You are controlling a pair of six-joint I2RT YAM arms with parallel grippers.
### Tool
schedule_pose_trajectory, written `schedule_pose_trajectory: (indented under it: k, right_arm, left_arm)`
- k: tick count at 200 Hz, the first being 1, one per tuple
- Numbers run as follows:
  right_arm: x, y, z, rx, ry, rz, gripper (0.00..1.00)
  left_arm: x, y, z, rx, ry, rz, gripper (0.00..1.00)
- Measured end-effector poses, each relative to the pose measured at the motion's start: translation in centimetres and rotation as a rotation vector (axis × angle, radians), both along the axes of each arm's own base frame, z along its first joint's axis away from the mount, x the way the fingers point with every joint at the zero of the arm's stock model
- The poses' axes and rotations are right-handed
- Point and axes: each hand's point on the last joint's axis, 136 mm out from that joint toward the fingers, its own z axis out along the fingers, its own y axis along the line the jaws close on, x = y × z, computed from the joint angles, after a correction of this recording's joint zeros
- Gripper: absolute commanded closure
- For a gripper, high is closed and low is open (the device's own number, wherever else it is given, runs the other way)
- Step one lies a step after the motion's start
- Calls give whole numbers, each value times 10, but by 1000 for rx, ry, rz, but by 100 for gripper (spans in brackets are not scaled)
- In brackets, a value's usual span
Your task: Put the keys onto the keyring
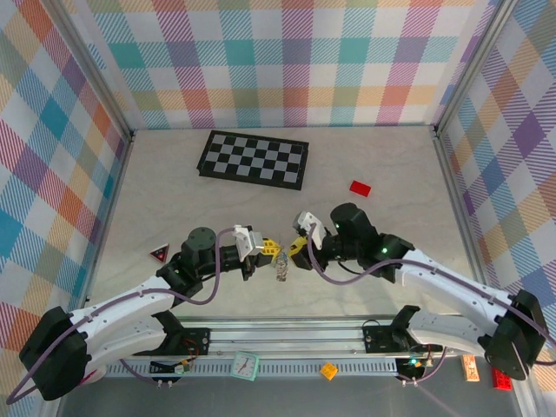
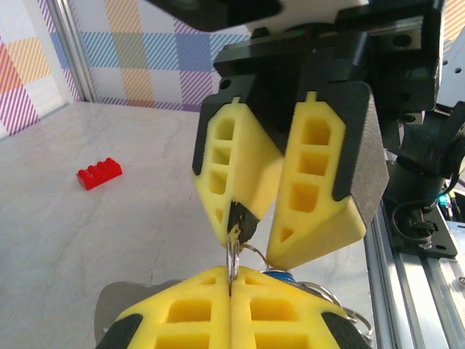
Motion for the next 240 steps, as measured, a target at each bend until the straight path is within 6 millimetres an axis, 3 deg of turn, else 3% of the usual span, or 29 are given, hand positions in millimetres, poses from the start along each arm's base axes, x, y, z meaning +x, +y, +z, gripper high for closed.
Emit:
schedule_pose_trajectory:
  k: [55,104,158,167,184,193,240]
  right_arm:
    - [0,6,21,73,-177,77,73]
    - [3,13,15,68,-190,102,78]
    - [-1,18,6,60,-174,155,100]
    - [-1,18,5,58,-176,159,100]
    - [-2,18,5,56,-184,170,100]
    - [-3,18,4,54,-185,178,100]
    - [-2,17,2,-42,-203,224,100]
  left_arm:
    - [-2,-3,-2,-1,9,-25,100]
    - [-5,-4,1,-15,11,-42,100]
    - [-5,-3,-8,-4,38,-35,100]
    - [-5,-2,-8,-3,38,-34,100]
    - [-5,-2,-9,0,38,-30,79]
    - [-3,-1,-10,1,44,-20,74]
    - [-2,5,-16,86,32,6,73]
